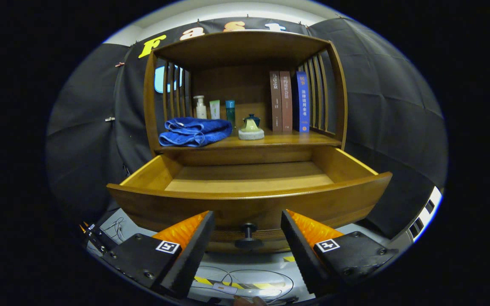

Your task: Pull open the drawer, take out the items inside it, and place them on the countertop above the cabinet.

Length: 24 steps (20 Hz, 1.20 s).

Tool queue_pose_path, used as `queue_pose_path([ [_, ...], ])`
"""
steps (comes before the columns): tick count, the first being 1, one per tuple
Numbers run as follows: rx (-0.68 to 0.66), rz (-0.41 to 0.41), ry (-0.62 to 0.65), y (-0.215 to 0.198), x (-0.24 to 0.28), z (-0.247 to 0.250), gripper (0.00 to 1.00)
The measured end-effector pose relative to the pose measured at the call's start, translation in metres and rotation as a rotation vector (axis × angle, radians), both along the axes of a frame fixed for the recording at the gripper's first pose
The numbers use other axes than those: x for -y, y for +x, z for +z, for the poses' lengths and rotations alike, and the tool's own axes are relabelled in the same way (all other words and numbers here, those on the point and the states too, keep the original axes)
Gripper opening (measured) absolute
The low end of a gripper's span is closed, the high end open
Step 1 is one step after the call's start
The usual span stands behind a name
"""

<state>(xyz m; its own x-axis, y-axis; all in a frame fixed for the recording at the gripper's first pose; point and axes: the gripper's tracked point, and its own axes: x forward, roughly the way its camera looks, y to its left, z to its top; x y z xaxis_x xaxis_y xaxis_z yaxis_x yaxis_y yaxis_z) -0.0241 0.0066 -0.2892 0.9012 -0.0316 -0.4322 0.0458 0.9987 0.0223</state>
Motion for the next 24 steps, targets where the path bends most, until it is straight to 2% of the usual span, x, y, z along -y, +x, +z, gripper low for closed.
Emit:
queue_pose_path([
  [12, 0.003, -0.009, 0.007, 0.023, 0.001, -0.005, 1.00],
  [24, 0.015, -0.018, 0.020, 0.147, 0.006, -0.021, 1.00],
])
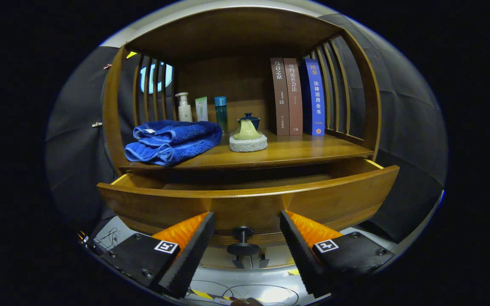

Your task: Pull open the drawer, take out the items inside it, and place them on the countertop above the cabinet.

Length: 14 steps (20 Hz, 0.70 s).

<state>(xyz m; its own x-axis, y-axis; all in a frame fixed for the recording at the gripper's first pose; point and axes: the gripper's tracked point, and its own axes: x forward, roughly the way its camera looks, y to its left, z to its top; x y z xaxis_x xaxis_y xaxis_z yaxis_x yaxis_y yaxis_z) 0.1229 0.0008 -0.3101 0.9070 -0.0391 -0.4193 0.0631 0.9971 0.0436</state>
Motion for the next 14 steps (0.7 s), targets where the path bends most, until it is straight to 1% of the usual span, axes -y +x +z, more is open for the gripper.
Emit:
queue_pose_path([
  [6, -0.025, -0.002, 0.009, 0.040, 0.003, -0.016, 1.00],
  [14, -0.047, -0.003, 0.007, 0.041, 0.005, -0.026, 1.00],
])
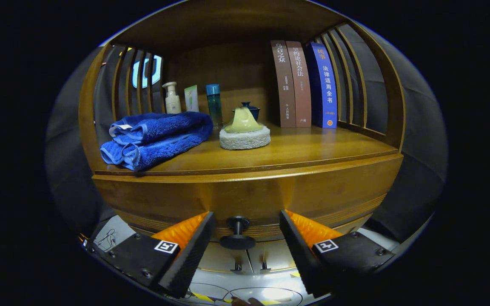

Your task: Pull open the drawer, take out the items inside it, and place them on the countertop above the cabinet.

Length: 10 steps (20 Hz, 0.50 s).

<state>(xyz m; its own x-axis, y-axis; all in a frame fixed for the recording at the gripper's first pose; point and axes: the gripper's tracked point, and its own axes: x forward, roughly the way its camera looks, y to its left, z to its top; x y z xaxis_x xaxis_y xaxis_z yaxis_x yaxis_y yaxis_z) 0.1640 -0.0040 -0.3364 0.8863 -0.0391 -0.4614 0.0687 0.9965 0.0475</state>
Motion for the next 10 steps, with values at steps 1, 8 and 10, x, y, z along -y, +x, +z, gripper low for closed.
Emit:
queue_pose_path([
  [1, -0.002, -0.001, -0.004, -0.001, 0.001, 0.001, 1.00],
  [8, 0.042, -0.003, -0.009, -0.012, 0.003, 0.032, 1.00],
  [10, 0.070, 0.000, -0.001, -0.019, 0.002, 0.054, 1.00],
])
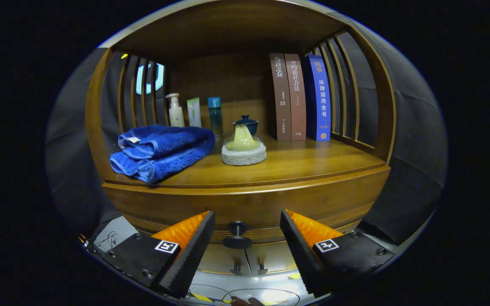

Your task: Pull open the drawer, take out the items inside it, and place them on the countertop above the cabinet.

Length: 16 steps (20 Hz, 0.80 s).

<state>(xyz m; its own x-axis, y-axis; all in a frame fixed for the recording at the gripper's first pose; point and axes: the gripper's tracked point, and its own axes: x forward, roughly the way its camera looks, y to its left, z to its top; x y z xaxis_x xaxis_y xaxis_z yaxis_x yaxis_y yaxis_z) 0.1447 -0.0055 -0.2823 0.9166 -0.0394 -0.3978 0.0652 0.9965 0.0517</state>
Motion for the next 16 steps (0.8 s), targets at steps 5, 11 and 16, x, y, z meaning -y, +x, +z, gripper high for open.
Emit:
queue_pose_path([
  [5, 0.127, 0.059, -0.024, -0.026, -0.011, 0.090, 1.00],
  [11, 0.205, 0.065, -0.029, -0.083, -0.017, 0.178, 0.99],
  [16, 0.260, 0.059, -0.010, -0.127, -0.017, 0.215, 0.99],
])
